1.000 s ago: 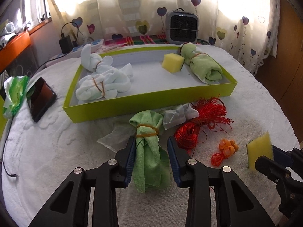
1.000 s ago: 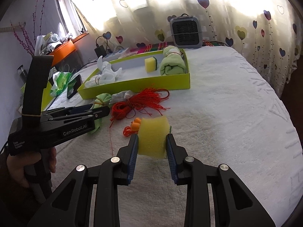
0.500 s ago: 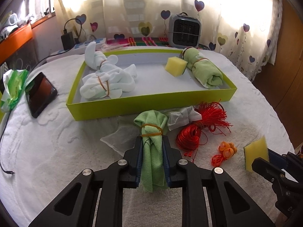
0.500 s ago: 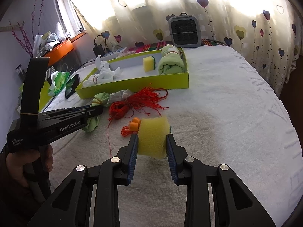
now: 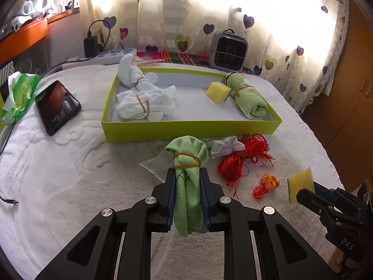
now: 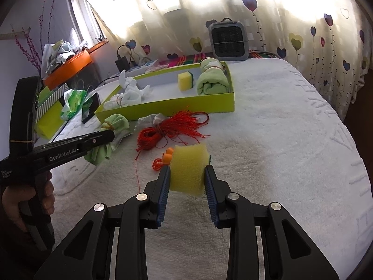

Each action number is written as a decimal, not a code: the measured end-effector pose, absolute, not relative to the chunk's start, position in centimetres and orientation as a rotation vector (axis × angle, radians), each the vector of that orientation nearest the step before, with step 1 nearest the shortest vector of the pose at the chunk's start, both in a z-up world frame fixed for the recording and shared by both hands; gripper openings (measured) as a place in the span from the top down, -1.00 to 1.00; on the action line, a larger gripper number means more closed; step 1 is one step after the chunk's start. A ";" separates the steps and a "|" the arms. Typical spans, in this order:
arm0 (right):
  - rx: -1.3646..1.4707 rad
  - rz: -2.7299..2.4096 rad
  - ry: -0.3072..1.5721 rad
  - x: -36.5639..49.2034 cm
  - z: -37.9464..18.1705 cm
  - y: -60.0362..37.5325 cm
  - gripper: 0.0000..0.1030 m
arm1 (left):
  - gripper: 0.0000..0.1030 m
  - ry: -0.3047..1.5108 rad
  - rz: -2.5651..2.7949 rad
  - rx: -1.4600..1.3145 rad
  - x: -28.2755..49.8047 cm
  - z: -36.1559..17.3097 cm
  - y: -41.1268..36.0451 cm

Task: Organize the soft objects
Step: 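Carry the green cloth bundle and yellow sponge over the green box lid, then lower the cloth bundle with the left tool while the right tool lowers the sponge, then open both, then withdraw both open tools from the box lid back over the bed, then grasp the white tissue with the left tool while the right tool grasps the orange earplugs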

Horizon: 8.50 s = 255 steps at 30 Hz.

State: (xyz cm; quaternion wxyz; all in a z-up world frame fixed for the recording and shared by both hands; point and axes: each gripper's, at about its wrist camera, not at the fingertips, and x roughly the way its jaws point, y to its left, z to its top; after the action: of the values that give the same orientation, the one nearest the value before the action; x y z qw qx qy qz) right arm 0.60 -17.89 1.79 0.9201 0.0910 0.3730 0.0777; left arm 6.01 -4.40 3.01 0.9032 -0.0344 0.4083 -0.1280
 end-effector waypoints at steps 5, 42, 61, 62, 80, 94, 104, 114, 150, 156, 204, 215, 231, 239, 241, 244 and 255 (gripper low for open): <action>0.187 0.159 0.760 0.8 2.2 -17.8 0.40 | 0.66 0.831 -0.261 -0.070 5.5 3.5 -3.7; 0.121 0.211 0.727 8.4 6.1 -16.4 0.40 | 0.66 0.793 -0.264 -0.076 10.1 6.5 -1.2; 0.103 0.223 0.792 14.5 4.7 -16.0 0.40 | 0.65 0.806 -0.255 -0.086 15.0 5.8 -1.2; 0.104 0.222 0.798 14.8 4.5 -16.0 0.40 | 0.66 0.808 -0.254 -0.086 15.2 5.7 -1.2; 0.087 0.223 0.859 17.6 2.4 -15.6 0.40 | 0.65 0.822 -0.215 -0.099 18.0 4.8 -0.2; 0.075 0.214 0.858 18.4 2.1 -15.4 0.40 | 0.65 0.818 -0.186 -0.073 18.7 4.5 -0.2; 0.070 0.212 0.854 18.4 2.1 -15.3 0.40 | 0.65 0.824 -0.181 -0.074 18.8 4.2 -0.2; 0.062 0.215 0.851 18.3 2.0 -15.1 0.40 | 0.61 0.815 -0.166 -0.049 18.8 4.0 -0.4; 0.004 0.190 0.793 19.4 1.8 -14.7 0.35 | 0.32 0.791 -0.119 -0.006 18.7 4.0 -0.6; 0.001 0.200 0.794 19.1 1.8 -14.3 0.17 | 0.14 0.793 -0.123 -0.003 18.7 4.0 -0.6; 0.072 0.205 0.753 10.4 3.9 -16.0 -0.06 | -0.08 0.756 -0.169 -0.052 10.5 5.8 0.2; 0.070 0.212 0.794 7.4 2.8 -16.1 -0.06 | -0.08 0.809 -0.235 -0.081 8.3 4.0 0.1; 0.083 0.224 0.868 5.2 0.6 -15.6 -0.06 | -0.08 0.890 -0.259 -0.070 7.5 1.5 -0.8; 0.034 0.206 0.888 5.5 0.0 -14.8 -0.06 | -0.08 0.921 -0.259 -0.075 7.9 0.9 -1.0; 0.025 0.201 0.888 5.6 0.0 -14.7 -0.06 | -0.08 0.920 -0.264 -0.077 7.9 0.8 -1.0; 0.031 0.199 0.885 5.5 -0.1 -14.8 -0.06 | -0.08 0.920 -0.263 -0.083 8.0 0.8 -0.9; 0.044 0.183 0.880 5.5 0.0 -15.3 0.15 | -0.08 0.921 -0.254 -0.076 8.2 0.8 -1.1</action>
State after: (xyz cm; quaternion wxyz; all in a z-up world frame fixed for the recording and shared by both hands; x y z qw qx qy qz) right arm 5.46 -15.31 -0.04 0.9006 0.0210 0.4251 0.0884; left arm 8.17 -1.11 0.77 0.8874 -0.0366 0.4431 -0.1221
